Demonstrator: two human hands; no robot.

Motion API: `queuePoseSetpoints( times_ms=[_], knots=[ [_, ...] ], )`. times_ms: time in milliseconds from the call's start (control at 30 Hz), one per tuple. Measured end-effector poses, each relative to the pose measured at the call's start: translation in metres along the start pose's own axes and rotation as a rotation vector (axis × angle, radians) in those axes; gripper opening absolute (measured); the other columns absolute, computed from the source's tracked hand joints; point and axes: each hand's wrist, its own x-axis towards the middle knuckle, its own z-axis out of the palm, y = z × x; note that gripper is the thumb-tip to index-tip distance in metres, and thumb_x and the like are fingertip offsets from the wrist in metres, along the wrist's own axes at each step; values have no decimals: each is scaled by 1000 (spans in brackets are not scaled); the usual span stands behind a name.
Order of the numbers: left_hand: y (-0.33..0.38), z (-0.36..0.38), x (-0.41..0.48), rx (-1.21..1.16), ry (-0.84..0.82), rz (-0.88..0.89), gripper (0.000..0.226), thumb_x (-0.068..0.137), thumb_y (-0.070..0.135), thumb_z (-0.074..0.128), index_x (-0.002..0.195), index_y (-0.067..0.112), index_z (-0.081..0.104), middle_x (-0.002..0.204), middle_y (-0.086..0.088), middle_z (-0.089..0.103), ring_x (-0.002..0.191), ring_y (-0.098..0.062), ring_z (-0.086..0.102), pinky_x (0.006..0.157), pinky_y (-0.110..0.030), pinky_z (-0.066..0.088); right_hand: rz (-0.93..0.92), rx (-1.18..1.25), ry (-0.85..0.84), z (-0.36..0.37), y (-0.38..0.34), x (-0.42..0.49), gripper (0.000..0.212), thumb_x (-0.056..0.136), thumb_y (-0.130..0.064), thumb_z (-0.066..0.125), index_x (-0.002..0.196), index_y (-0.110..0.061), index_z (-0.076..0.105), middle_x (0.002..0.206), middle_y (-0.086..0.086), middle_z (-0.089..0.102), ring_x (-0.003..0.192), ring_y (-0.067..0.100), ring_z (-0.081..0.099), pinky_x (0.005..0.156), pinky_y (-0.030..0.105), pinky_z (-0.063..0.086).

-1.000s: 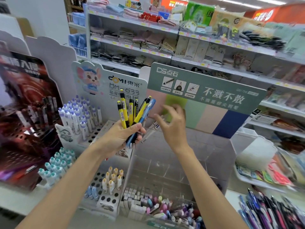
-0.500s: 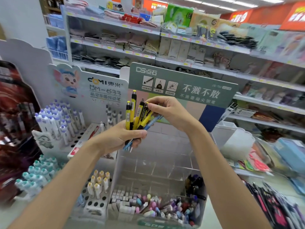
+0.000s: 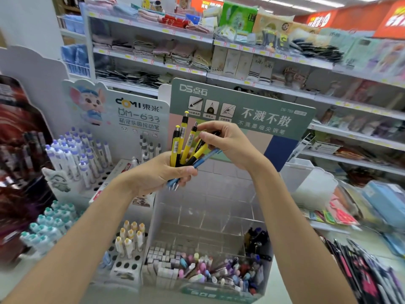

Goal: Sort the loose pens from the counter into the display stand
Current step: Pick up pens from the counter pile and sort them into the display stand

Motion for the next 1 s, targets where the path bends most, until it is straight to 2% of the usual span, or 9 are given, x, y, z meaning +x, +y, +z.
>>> queuePoseSetpoints(
  times_ms=[133, 267, 367, 433, 500, 667, 833, 933, 1000],
  knots=[
    [0, -5, 2, -18, -11, -44, 74, 60, 54, 87, 107, 1, 66, 88, -14, 56, 68, -12, 54, 64, -23, 49, -12, 46, 28, -3, 5, -2, 14, 96, -4, 58, 100, -12, 68, 93, 13, 69, 78, 23, 57, 65, 23, 49],
    [-6, -10, -3, -114, -25, -153, 64, 60, 43, 88, 105, 4, 66, 78, -5, 59, 61, -10, 50, 55, -20, 45, -48, 95, 210, -35, 6, -2, 14, 96, -1, 55, 100, -9, 66, 91, 11, 69, 77, 21, 58, 64, 21, 51],
    [-13, -14, -4, -254, 162, -98, 65, 75, 35, 80, 125, 0, 57, 76, -4, 62, 56, -9, 50, 52, -21, 46, -110, 57, 371, -63, 8, -9, 15, 97, -1, 54, 100, -10, 65, 92, 10, 68, 78, 20, 59, 66, 22, 52],
    [-13, -18, -4, -322, 327, -70, 43, 94, 18, 60, 131, -1, 50, 73, -3, 63, 54, -9, 53, 51, -20, 48, -133, -67, 431, -66, 12, -15, 13, 98, -3, 54, 103, -9, 64, 92, 9, 67, 75, 15, 60, 66, 21, 52],
    [-12, -21, -5, -352, 380, -67, 33, 99, 10, 49, 132, 3, 48, 71, -3, 64, 54, -9, 55, 52, -21, 50, -111, -183, 444, -58, 24, -19, 13, 98, -4, 55, 104, -11, 64, 93, 11, 67, 73, 13, 59, 65, 22, 53],
    [-12, -9, -10, -412, 326, -85, 43, 85, 18, 58, 127, 12, 52, 71, -5, 64, 52, -12, 55, 49, -21, 49, -8, -331, 379, -20, 54, -12, 14, 97, -6, 57, 107, -10, 65, 97, 3, 65, 84, 13, 59, 80, 33, 53],
    [-15, -6, -15, -400, 302, -52, 42, 80, 14, 61, 122, 17, 58, 89, -8, 74, 64, -15, 67, 54, -22, 54, 84, -445, 149, 9, 66, -20, 36, 90, -17, 69, 126, -15, 63, 117, 0, 63, 106, 12, 56, 90, 17, 40],
    [-16, -9, -20, -343, 235, -16, 55, 67, 23, 80, 120, 17, 64, 113, -12, 72, 83, -19, 73, 63, -25, 58, -61, -491, 270, 3, 56, -26, 43, 87, -20, 73, 128, -21, 61, 120, -2, 61, 106, 9, 54, 93, 21, 42],
    [-16, -11, -20, -326, 174, -21, 70, 55, 31, 92, 119, 18, 67, 116, -13, 71, 78, -18, 72, 60, -22, 56, -153, -302, 394, -3, 33, -25, 36, 88, -12, 70, 122, -20, 62, 108, -1, 65, 93, 10, 58, 85, 26, 48]
  ],
)
